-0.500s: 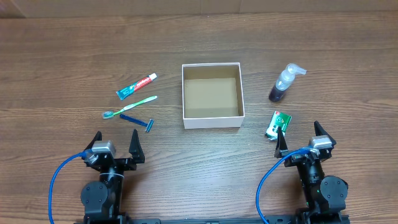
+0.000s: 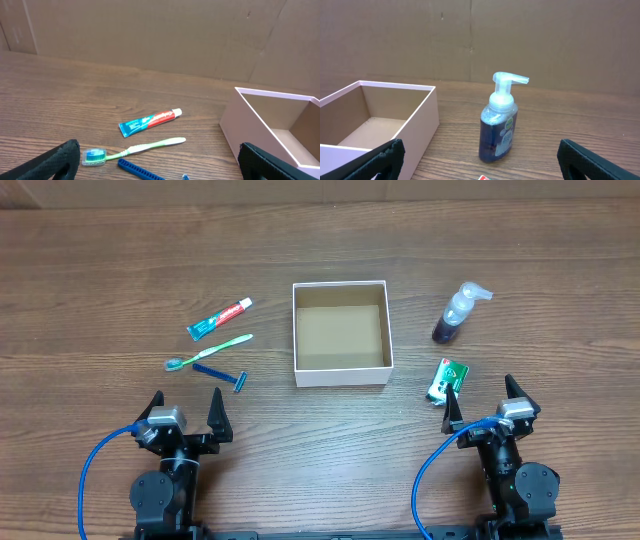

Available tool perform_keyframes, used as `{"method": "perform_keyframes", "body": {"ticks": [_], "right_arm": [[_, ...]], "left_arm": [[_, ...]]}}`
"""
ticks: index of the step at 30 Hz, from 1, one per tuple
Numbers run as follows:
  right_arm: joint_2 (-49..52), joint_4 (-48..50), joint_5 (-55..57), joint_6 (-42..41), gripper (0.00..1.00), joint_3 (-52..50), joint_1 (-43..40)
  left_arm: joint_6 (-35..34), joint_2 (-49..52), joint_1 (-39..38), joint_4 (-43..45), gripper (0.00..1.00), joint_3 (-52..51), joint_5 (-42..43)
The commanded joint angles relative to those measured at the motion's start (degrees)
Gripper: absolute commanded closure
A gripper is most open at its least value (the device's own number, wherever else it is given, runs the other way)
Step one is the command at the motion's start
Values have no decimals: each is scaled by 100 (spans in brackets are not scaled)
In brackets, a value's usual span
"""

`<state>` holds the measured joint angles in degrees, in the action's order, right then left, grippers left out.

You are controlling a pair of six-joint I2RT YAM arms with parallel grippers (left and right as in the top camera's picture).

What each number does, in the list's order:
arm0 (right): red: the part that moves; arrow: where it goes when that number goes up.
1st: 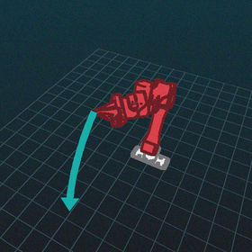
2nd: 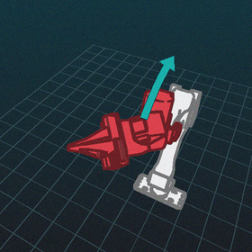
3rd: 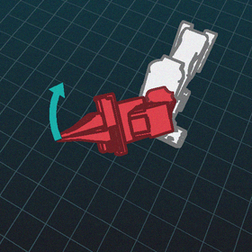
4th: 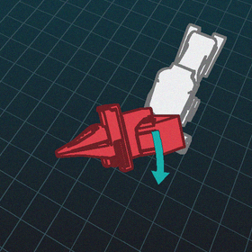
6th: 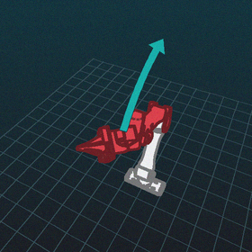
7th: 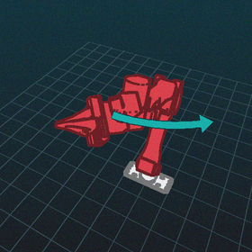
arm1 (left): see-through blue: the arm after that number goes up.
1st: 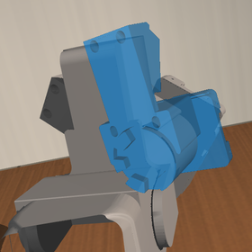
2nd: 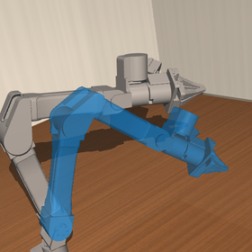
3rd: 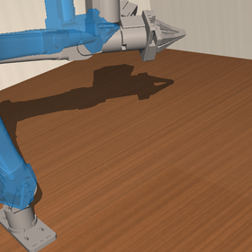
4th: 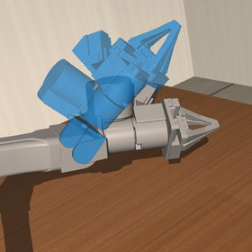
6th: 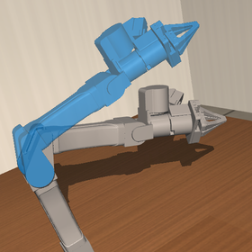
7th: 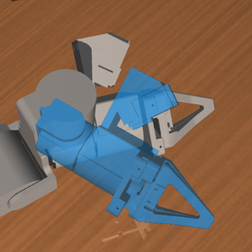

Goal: Pack container

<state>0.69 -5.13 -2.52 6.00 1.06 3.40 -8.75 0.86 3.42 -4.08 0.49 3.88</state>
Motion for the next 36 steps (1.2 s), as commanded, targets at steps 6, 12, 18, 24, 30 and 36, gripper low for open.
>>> {"method": "perform_keyframes", "body": {"ticks": [6,12,18,24,30,36], "right_arm": [[-50,116,-28,-22,0,-61,-26],[-50,621,-151,-35,0,-46,-26],[1606,-695,-671,-284,0,1961,-26],[5917,-3646,-905,-295,0,6127,-24],[8242,-4113,-1624,-472,0,7134,-63],[8802,-4041,-96,-2146,5,7132,-122]], "left_arm": [[105,-59,42,-2,0,-22,15],[105,-59,42,-2,0,-22,17],[105,-59,42,-2,0,-22,20],[105,-59,42,-2,0,-22,20],[105,-59,42,0,0,-22,17],[105,-59,42,-2,0,-22,20]]}}
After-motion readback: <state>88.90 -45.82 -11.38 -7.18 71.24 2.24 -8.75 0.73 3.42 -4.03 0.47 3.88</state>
